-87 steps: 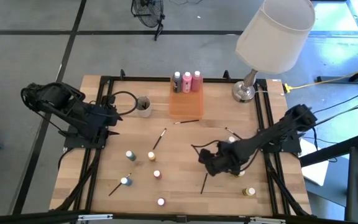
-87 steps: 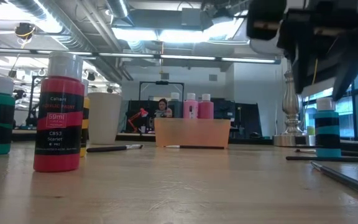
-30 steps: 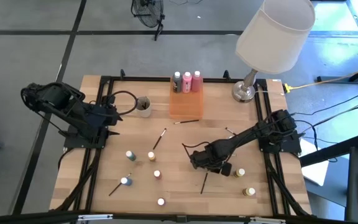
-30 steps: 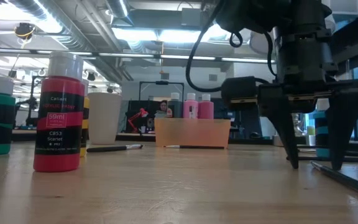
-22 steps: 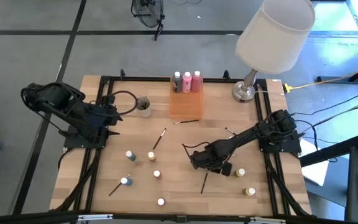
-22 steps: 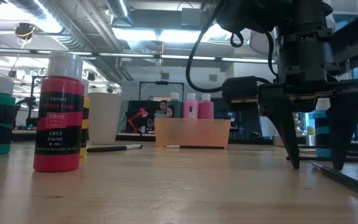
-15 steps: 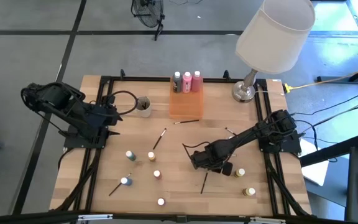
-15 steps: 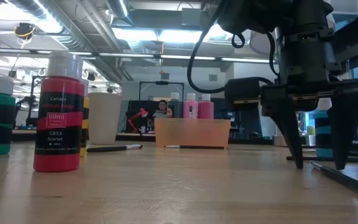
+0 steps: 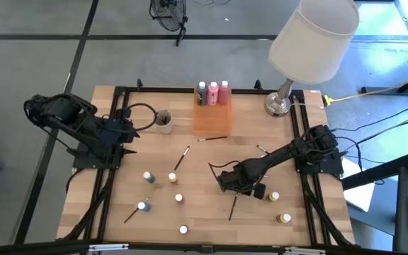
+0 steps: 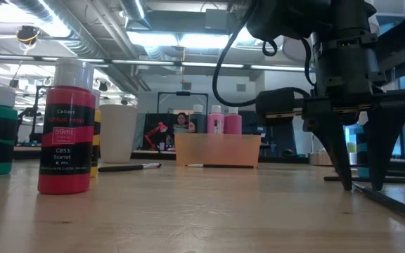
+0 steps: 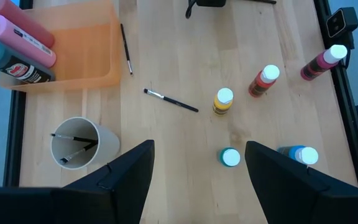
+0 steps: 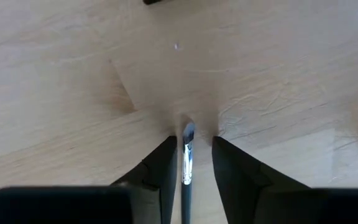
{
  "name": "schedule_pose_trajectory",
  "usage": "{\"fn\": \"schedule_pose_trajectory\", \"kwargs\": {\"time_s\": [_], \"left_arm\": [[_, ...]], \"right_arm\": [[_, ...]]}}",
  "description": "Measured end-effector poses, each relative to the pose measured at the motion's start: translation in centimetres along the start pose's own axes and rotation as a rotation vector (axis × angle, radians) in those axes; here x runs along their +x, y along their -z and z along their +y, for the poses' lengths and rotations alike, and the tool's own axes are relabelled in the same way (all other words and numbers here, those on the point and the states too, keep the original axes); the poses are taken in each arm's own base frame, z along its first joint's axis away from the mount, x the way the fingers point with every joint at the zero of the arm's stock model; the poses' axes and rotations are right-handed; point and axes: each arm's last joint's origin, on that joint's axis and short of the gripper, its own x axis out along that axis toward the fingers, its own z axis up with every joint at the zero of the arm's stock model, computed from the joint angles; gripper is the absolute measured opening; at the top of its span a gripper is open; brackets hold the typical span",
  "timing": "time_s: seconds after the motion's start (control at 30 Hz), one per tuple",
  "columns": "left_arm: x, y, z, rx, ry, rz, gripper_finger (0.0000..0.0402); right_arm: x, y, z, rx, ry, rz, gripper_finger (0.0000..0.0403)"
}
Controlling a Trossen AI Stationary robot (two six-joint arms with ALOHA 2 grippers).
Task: Pick & Place Paint Supplies
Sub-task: Put the black paint brush into the white cup
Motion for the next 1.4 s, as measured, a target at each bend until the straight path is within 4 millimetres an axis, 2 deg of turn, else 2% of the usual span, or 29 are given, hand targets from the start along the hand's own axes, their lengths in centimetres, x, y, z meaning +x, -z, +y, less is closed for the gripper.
{"fn": "schedule_pose_trajectory", "kwargs": {"time_s": [0.47, 1.03, 1.4], "left_arm": [[0.0, 0.0, 0.0, 0.0, 0.0, 0.0, 0.0249], [0.01, -0.19, -0.05, -0.005, 0.005, -0.019, 0.0249], [0.0, -0.18, -0.05, -0.012, 0.005, -0.018, 0.0249]], "right_arm": [[0.03, -0.05, 0.01, 0.008, -0.004, -0.007, 0.0101], [0.03, -0.05, 0.08, 0.001, -0.013, -0.009, 0.0028], [0.04, -0.07, 0.06, -0.017, -0.01, -0.01, 0.0008]]}}
